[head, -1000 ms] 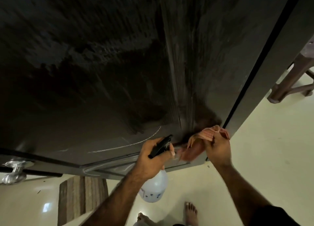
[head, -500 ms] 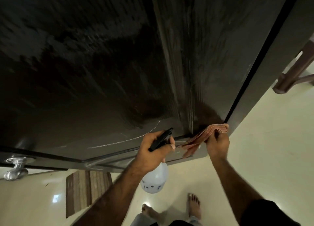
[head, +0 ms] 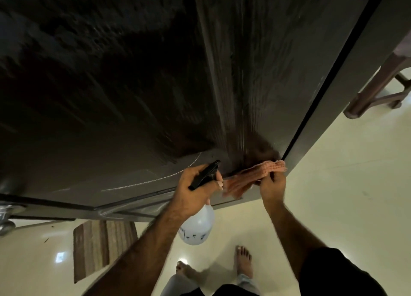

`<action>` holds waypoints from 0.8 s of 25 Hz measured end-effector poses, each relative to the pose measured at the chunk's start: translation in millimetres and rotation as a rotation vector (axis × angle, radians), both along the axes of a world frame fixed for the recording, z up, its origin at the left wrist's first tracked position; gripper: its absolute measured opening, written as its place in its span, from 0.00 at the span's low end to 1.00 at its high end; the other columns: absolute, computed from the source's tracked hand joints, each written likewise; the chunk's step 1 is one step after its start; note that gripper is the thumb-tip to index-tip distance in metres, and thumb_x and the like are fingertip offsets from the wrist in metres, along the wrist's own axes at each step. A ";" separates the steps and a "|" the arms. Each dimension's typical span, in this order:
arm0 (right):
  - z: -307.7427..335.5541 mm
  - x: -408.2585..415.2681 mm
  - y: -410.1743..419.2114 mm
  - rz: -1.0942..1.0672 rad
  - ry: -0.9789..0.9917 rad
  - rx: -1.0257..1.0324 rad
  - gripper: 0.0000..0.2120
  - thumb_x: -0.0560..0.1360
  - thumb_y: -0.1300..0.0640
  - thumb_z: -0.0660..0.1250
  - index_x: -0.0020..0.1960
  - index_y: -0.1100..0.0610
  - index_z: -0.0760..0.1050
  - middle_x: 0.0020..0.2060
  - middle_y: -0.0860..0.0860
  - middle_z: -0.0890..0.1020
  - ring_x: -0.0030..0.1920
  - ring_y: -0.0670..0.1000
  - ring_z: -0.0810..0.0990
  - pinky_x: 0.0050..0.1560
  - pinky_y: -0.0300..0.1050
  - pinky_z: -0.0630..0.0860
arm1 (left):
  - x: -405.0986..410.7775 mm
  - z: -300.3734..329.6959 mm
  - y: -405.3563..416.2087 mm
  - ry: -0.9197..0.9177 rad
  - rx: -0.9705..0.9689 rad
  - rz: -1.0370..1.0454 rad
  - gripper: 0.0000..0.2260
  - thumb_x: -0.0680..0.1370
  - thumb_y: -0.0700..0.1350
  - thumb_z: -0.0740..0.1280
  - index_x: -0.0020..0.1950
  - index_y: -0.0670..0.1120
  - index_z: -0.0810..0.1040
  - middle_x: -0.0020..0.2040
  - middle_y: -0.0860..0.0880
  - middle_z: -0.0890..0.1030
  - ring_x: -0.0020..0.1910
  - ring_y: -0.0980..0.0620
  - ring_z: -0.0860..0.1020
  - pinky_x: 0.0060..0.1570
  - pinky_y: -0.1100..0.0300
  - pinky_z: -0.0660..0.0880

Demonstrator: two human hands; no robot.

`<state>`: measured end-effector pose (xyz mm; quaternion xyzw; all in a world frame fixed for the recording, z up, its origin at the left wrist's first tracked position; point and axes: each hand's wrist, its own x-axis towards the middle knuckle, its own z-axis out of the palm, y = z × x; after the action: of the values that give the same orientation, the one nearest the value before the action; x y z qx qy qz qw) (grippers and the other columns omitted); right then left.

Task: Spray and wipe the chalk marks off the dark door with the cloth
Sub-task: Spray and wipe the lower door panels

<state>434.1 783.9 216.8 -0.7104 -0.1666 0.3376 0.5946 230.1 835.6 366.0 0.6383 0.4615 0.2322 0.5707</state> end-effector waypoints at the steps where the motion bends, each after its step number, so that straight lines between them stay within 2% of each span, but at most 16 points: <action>1: 4.7 -3.1 2.6 -0.053 0.146 0.003 0.12 0.86 0.56 0.65 0.68 0.54 0.78 0.58 0.56 0.85 0.60 0.61 0.84 0.61 0.67 0.83 | -2.2 0.8 -1.3 0.006 -0.001 -0.011 0.01 0.76 0.37 0.73 0.45 0.40 0.83 0.36 0.48 0.82 0.27 0.56 0.75 0.41 0.33 0.82; 3: 30.2 -0.7 15.4 -0.144 0.240 0.083 0.13 0.85 0.58 0.66 0.69 0.52 0.78 0.58 0.54 0.85 0.60 0.60 0.85 0.59 0.61 0.84 | -7.5 2.5 -0.2 0.023 -0.003 0.000 0.02 0.75 0.39 0.73 0.45 0.41 0.84 0.37 0.46 0.82 0.27 0.57 0.76 0.42 0.34 0.82; 5: 50.1 10.8 23.9 -0.201 0.055 0.228 0.11 0.85 0.56 0.65 0.64 0.59 0.78 0.53 0.58 0.85 0.54 0.57 0.86 0.53 0.55 0.86 | -11.0 -0.2 3.1 0.039 -0.010 0.023 0.05 0.74 0.42 0.73 0.46 0.40 0.84 0.38 0.43 0.83 0.27 0.55 0.76 0.37 0.46 0.80; 7: 49.8 17.4 23.6 -0.193 -0.082 0.277 0.11 0.86 0.54 0.62 0.58 0.61 0.77 0.47 0.53 0.85 0.49 0.50 0.86 0.50 0.49 0.84 | -11.2 -3.2 5.3 0.062 -0.018 0.051 0.09 0.73 0.44 0.74 0.48 0.40 0.84 0.36 0.45 0.82 0.28 0.54 0.77 0.36 0.50 0.77; 8: 39.5 16.6 22.0 -0.173 -0.023 0.282 0.10 0.87 0.53 0.62 0.58 0.59 0.77 0.45 0.48 0.84 0.47 0.45 0.85 0.50 0.45 0.83 | -9.7 -3.2 5.3 0.069 -0.019 0.057 0.09 0.73 0.44 0.74 0.49 0.39 0.83 0.36 0.47 0.81 0.28 0.54 0.77 0.37 0.51 0.77; 9: 28.8 14.1 17.5 -0.163 0.133 0.268 0.09 0.87 0.51 0.63 0.59 0.57 0.76 0.44 0.44 0.84 0.46 0.42 0.84 0.49 0.42 0.82 | -7.6 -1.9 4.8 0.063 -0.014 0.044 0.07 0.74 0.43 0.74 0.49 0.40 0.84 0.37 0.47 0.82 0.29 0.55 0.77 0.36 0.51 0.77; 11: 21.6 5.3 11.1 -0.208 0.520 0.261 0.20 0.80 0.42 0.72 0.61 0.55 0.75 0.48 0.49 0.84 0.47 0.48 0.84 0.51 0.46 0.81 | -3.2 3.6 2.4 0.037 0.005 0.004 0.03 0.76 0.39 0.73 0.47 0.41 0.84 0.39 0.48 0.83 0.30 0.57 0.77 0.35 0.52 0.77; 12: 29.3 2.0 13.3 -0.234 0.663 0.224 0.23 0.78 0.38 0.71 0.64 0.53 0.75 0.54 0.53 0.83 0.50 0.51 0.83 0.53 0.48 0.79 | -2.5 5.4 2.1 0.029 0.006 0.004 0.01 0.76 0.38 0.73 0.47 0.40 0.84 0.39 0.49 0.83 0.30 0.57 0.77 0.35 0.52 0.77; 14: 55.4 -8.0 21.7 -0.222 0.706 0.141 0.19 0.87 0.40 0.58 0.72 0.48 0.73 0.62 0.53 0.82 0.54 0.53 0.82 0.58 0.49 0.78 | -5.2 8.1 2.4 0.033 -0.012 0.039 0.01 0.77 0.35 0.73 0.46 0.40 0.84 0.38 0.50 0.83 0.29 0.58 0.77 0.35 0.53 0.76; 15: 70.3 -13.3 23.4 -0.200 0.570 0.145 0.17 0.89 0.44 0.55 0.72 0.47 0.73 0.63 0.52 0.82 0.56 0.53 0.83 0.59 0.49 0.80 | -8.6 9.0 2.2 0.040 -0.017 0.055 0.02 0.77 0.35 0.74 0.46 0.40 0.84 0.39 0.49 0.83 0.29 0.58 0.77 0.35 0.53 0.76; 16: 89.5 -19.8 22.9 -0.164 0.353 0.171 0.18 0.89 0.46 0.55 0.76 0.48 0.71 0.62 0.50 0.83 0.58 0.52 0.84 0.59 0.48 0.81 | -12.8 9.0 2.3 0.046 -0.016 0.070 0.02 0.77 0.35 0.74 0.46 0.41 0.84 0.39 0.49 0.83 0.29 0.58 0.77 0.34 0.54 0.76; 18: 106.9 -26.1 18.5 -0.072 -0.024 0.301 0.22 0.88 0.51 0.62 0.80 0.51 0.66 0.62 0.44 0.82 0.61 0.46 0.82 0.63 0.41 0.80 | -21.6 12.3 1.2 0.056 -0.007 0.092 0.04 0.78 0.33 0.74 0.47 0.41 0.84 0.41 0.47 0.83 0.30 0.58 0.77 0.35 0.54 0.76; 20: 96.0 -22.3 16.3 0.036 -0.439 0.337 0.20 0.84 0.53 0.68 0.73 0.58 0.72 0.60 0.49 0.83 0.58 0.48 0.83 0.61 0.42 0.81 | -28.8 14.1 -0.4 0.061 0.014 0.111 0.04 0.78 0.32 0.73 0.47 0.40 0.84 0.41 0.47 0.83 0.30 0.58 0.76 0.35 0.54 0.76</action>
<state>411.7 800.2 312.8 -0.6545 -0.3580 0.1539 0.6479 201.4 835.2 380.1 0.6225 0.5115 0.2472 0.5383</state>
